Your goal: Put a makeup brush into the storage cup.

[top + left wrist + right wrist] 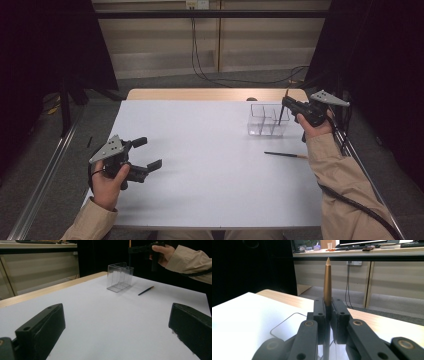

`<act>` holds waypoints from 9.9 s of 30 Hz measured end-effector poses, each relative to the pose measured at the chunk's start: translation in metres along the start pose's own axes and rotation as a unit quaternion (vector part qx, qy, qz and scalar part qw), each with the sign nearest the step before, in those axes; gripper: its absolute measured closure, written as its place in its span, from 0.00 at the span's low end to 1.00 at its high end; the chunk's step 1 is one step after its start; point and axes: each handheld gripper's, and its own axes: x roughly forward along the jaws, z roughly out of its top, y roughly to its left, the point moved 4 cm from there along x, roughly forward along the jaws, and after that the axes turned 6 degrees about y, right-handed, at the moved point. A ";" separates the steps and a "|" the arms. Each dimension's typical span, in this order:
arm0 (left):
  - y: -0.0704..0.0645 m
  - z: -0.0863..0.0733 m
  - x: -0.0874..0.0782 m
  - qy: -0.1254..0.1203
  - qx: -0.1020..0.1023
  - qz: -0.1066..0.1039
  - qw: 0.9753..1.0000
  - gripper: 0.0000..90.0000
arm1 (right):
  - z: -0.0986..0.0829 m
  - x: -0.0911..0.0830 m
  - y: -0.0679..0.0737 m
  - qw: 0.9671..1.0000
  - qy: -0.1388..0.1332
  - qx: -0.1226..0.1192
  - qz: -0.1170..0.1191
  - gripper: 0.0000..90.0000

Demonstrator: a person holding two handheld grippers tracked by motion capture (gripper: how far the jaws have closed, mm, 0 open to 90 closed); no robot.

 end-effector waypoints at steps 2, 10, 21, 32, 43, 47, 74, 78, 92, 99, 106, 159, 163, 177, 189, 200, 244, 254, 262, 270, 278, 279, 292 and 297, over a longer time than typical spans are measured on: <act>0.000 0.000 0.000 0.001 0.002 0.001 1.000 0.01 | -0.001 0.000 -0.001 1.000 0.001 -0.001 -0.001 0.92; 0.000 0.000 0.000 0.002 0.002 0.003 1.000 0.01 | -0.003 0.001 -0.001 1.000 0.005 -0.001 -0.002 0.92; 0.001 0.000 0.000 0.002 0.001 0.002 1.000 0.01 | -0.003 0.001 -0.001 1.000 0.004 0.001 -0.005 0.77; 0.000 0.000 0.001 0.002 0.001 0.001 1.000 0.01 | -0.001 -0.003 0.007 1.000 0.001 -0.007 0.004 0.38; 0.000 0.000 0.002 0.004 0.004 -0.001 1.000 0.01 | -0.002 -0.010 0.013 1.000 0.003 -0.012 0.013 0.23; 0.000 0.001 0.003 0.002 0.001 -0.001 1.000 0.01 | -0.004 -0.015 0.015 1.000 0.007 -0.020 0.019 0.21; 0.000 0.001 0.002 0.002 0.002 0.001 1.000 0.00 | -0.017 -0.044 0.051 0.995 0.016 -0.044 0.085 0.15; -0.001 0.001 0.002 0.003 0.002 0.000 1.000 0.00 | -0.021 -0.047 0.056 0.995 0.014 -0.043 0.092 0.14; -0.001 0.001 0.002 0.002 0.002 0.000 1.000 0.00 | -0.029 -0.058 0.071 0.992 0.018 -0.056 0.113 0.12; -0.001 0.001 0.001 0.001 0.000 0.002 1.000 0.00 | -0.034 -0.063 0.077 0.990 0.022 -0.056 0.125 0.12; -0.001 0.001 0.001 0.001 0.002 0.002 1.000 0.00 | -0.040 -0.069 0.080 0.990 0.024 -0.054 0.131 0.11; 0.000 -0.002 -0.003 -0.002 -0.002 0.005 1.000 0.00 | -0.069 -0.098 0.098 0.983 0.052 -0.063 0.165 0.04; 0.002 -0.003 -0.001 -0.004 -0.003 0.003 1.000 0.00 | -0.067 -0.101 0.098 0.983 0.048 -0.065 0.166 0.04; 0.001 -0.002 0.002 -0.002 -0.002 -0.002 1.000 0.00 | -0.067 -0.101 0.092 0.984 0.054 -0.065 0.156 0.05; 0.000 -0.001 0.004 -0.003 -0.003 -0.003 1.000 0.00 | -0.059 -0.094 0.083 0.986 0.052 -0.069 0.143 0.05; -0.001 0.000 0.004 -0.002 -0.001 -0.002 1.000 0.00 | -0.058 -0.088 0.075 0.987 0.060 -0.071 0.134 0.05; -0.001 -0.002 -0.002 0.001 0.000 0.008 1.000 0.00 | -0.049 -0.055 0.040 0.987 0.097 -0.067 0.108 0.07; -0.001 -0.002 -0.001 0.001 -0.001 0.007 1.000 0.00 | -0.051 -0.048 0.028 0.985 0.121 -0.067 0.099 0.07; -0.001 -0.002 -0.001 0.001 -0.002 0.007 1.000 0.00 | -0.058 -0.044 0.019 0.977 0.174 -0.075 0.093 0.08; -0.001 -0.002 -0.001 0.002 -0.003 0.008 1.000 0.00 | -0.062 -0.041 0.016 0.967 0.221 -0.082 0.097 0.11; -0.001 -0.002 -0.001 0.002 -0.002 0.007 1.000 0.00 | -0.066 -0.039 0.015 0.953 0.268 -0.096 0.103 0.12; -0.001 -0.002 -0.001 0.002 -0.002 0.007 1.000 0.00 | -0.066 -0.039 0.015 0.951 0.272 -0.100 0.104 0.13; -0.001 -0.002 0.000 0.004 -0.001 0.006 1.000 0.00 | -0.067 -0.034 0.015 0.920 0.351 -0.139 0.104 0.15; 0.000 -0.002 0.000 0.003 -0.001 0.007 1.000 0.00 | -0.070 -0.032 0.017 0.907 0.376 -0.155 0.108 0.16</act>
